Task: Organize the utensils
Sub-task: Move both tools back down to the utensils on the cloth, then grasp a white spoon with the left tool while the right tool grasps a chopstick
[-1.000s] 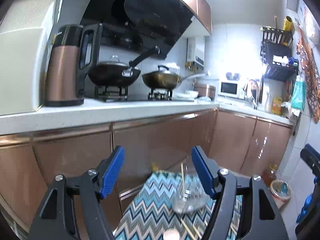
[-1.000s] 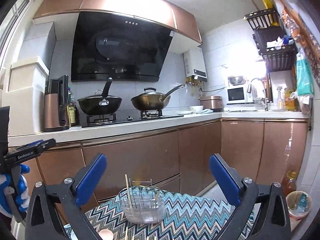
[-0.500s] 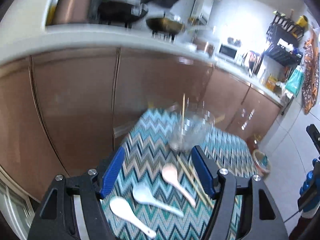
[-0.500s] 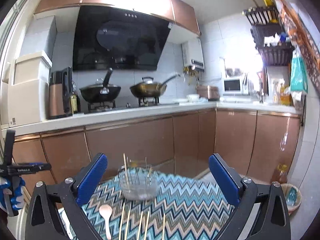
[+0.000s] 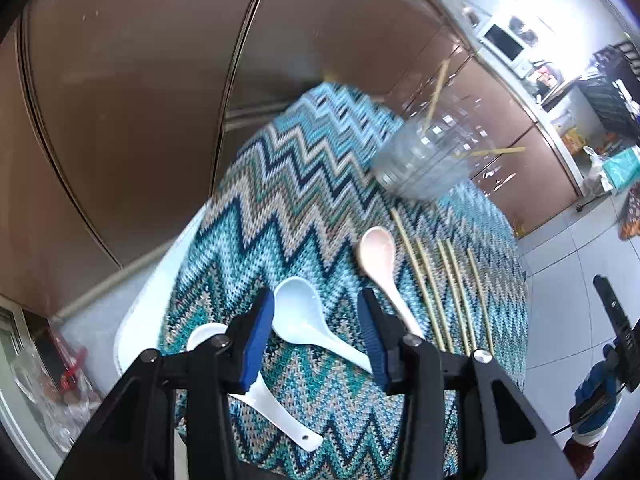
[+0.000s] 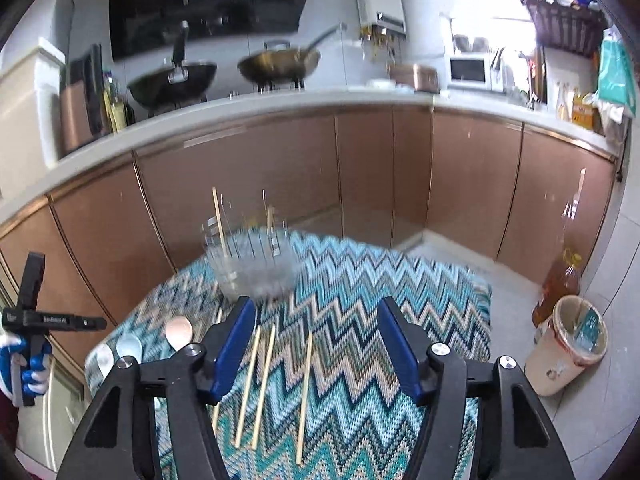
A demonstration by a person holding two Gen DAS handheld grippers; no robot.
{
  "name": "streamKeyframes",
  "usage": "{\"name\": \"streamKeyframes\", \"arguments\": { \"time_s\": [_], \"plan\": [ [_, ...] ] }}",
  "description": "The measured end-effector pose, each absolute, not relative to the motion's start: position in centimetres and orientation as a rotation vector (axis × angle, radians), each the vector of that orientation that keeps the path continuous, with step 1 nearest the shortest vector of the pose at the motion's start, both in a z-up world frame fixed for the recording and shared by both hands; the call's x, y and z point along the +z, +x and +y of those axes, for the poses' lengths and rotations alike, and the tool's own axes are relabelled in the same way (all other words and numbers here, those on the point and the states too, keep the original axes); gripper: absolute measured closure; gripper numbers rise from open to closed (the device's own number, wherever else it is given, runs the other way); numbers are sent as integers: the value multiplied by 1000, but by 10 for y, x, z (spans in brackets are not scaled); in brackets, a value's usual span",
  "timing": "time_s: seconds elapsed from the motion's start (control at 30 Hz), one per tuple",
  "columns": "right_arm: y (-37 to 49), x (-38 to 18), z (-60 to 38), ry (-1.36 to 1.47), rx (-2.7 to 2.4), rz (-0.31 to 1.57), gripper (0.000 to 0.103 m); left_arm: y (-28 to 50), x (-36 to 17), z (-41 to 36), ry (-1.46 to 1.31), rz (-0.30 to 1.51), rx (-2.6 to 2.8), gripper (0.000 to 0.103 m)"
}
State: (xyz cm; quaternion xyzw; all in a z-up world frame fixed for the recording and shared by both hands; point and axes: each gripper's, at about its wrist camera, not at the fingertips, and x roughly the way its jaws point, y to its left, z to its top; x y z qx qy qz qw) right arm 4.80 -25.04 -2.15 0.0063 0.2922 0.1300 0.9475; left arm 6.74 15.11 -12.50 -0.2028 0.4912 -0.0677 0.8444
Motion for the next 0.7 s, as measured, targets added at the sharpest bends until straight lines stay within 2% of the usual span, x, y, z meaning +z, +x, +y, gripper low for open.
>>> {"name": "streamKeyframes", "arguments": {
  "time_s": [0.17,0.53,0.7],
  "plan": [
    [69,-48,-245,2,285,691,48,84,-150,156,-465,1111,-131,70],
    [121,-98,-242,39,350,902,62,102,-176,155,-471,1190,-126,81],
    [149,-119,-236,35,384,1009,67,106,-181,154,-471,1203,-129,90]
  ]
}}
